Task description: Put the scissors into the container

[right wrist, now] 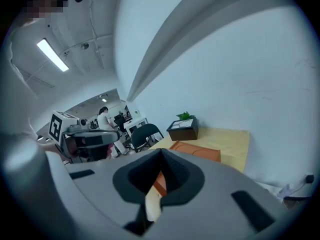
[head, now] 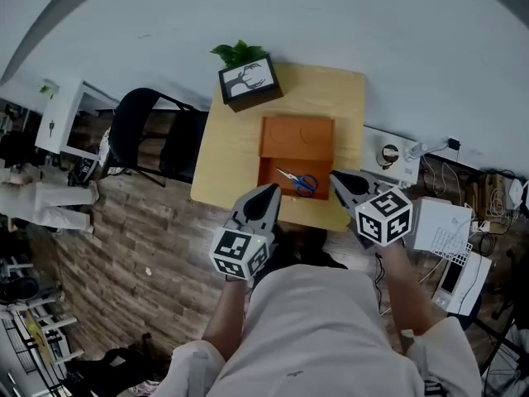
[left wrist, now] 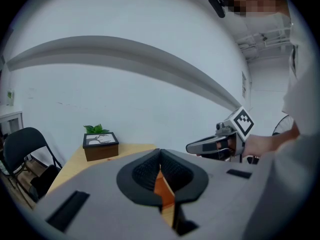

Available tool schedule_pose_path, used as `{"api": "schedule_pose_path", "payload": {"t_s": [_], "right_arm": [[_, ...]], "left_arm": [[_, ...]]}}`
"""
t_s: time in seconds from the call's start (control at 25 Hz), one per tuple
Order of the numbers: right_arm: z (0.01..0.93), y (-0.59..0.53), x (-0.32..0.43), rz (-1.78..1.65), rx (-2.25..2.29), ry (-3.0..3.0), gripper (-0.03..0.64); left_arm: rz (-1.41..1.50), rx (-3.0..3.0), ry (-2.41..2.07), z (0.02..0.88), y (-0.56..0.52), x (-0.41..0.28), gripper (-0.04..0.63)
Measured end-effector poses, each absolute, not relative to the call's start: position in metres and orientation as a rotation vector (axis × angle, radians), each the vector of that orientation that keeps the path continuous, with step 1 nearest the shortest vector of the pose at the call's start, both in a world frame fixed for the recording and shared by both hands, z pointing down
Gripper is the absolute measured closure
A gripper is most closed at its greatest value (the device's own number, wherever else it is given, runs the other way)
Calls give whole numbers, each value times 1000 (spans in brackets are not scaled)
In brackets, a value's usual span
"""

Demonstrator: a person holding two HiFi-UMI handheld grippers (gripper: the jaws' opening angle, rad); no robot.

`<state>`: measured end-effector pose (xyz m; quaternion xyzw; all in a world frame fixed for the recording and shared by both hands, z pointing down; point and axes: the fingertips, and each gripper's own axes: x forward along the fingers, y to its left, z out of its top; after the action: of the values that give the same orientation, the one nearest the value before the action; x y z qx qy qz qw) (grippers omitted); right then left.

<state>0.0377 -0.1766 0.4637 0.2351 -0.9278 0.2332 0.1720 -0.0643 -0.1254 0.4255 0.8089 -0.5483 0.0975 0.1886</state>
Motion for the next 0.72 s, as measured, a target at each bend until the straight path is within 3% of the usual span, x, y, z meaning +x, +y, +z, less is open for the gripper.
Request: {"api": "schedule_pose_path", "payload": {"t_s": [0.72], "right_arm": [[373,-199,42,460,898,-2796,618]], "left_arm": [[154,2386,-1582,365,-143,-88,588]]}}
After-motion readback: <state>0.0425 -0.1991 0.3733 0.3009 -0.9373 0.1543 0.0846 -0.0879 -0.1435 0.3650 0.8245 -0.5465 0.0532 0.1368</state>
